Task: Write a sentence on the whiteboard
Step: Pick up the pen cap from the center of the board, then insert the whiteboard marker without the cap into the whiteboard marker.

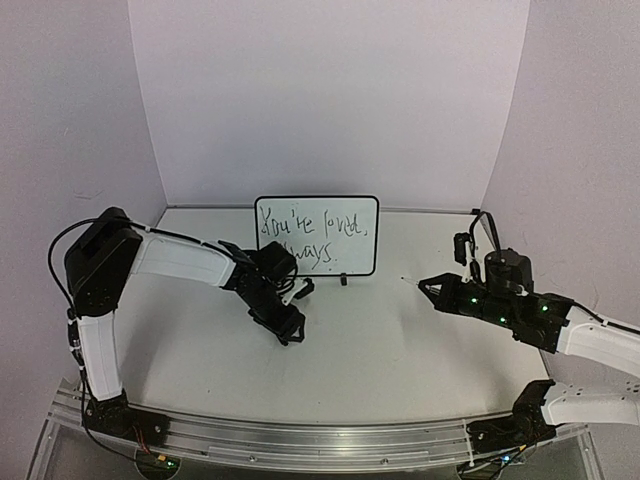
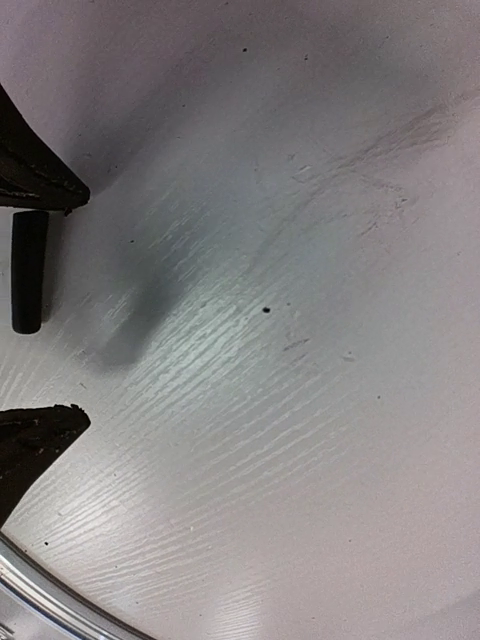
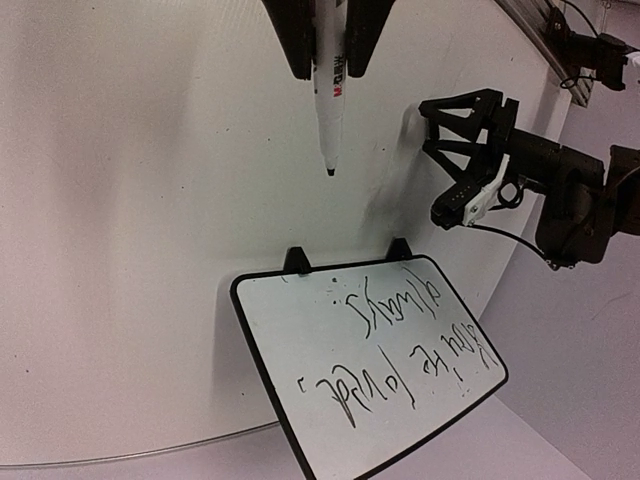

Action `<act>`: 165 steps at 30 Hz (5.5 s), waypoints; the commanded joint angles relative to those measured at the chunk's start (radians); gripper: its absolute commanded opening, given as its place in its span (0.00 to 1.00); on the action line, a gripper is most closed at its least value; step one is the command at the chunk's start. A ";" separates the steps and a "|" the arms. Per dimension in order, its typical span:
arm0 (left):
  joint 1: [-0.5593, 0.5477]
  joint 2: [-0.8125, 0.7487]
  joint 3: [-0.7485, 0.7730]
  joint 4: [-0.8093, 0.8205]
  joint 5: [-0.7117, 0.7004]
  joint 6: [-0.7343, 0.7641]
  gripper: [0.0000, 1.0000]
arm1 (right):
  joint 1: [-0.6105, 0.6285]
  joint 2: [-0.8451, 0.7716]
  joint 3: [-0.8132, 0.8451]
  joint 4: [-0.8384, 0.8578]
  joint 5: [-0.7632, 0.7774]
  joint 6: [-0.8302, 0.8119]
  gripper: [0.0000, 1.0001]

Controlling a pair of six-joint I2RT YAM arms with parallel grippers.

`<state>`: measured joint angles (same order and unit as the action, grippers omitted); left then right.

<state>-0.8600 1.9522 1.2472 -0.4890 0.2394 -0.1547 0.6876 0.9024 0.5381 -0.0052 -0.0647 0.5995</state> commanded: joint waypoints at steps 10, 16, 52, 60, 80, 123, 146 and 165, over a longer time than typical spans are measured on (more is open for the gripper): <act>0.001 -0.133 -0.145 0.020 0.154 0.023 0.66 | -0.001 0.004 0.008 0.007 0.018 0.000 0.00; -0.011 -0.137 -0.163 0.003 0.186 0.037 0.64 | 0.000 0.008 0.009 0.007 0.017 0.001 0.00; -0.172 -0.098 -0.163 -0.057 -0.108 0.072 0.00 | -0.011 0.042 0.086 -0.141 -0.189 -0.055 0.00; -0.179 -0.202 -0.191 0.012 -0.066 0.087 0.00 | -0.103 0.160 0.133 -0.173 -0.601 -0.106 0.00; -0.244 -0.375 -0.146 0.098 0.252 0.216 0.00 | -0.130 0.347 0.220 -0.171 -1.154 -0.075 0.00; -0.285 -0.315 -0.082 0.060 0.318 0.259 0.00 | -0.003 0.536 0.268 -0.170 -1.153 -0.140 0.00; -0.286 -0.321 -0.084 0.067 0.327 0.257 0.00 | 0.016 0.555 0.286 -0.169 -1.144 -0.147 0.00; -0.286 -0.337 -0.105 0.078 0.326 0.252 0.00 | 0.015 0.547 0.278 -0.170 -1.137 -0.158 0.00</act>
<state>-1.1408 1.6394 1.1133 -0.4374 0.5485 0.0826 0.6956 1.4528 0.7856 -0.1864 -1.1973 0.4604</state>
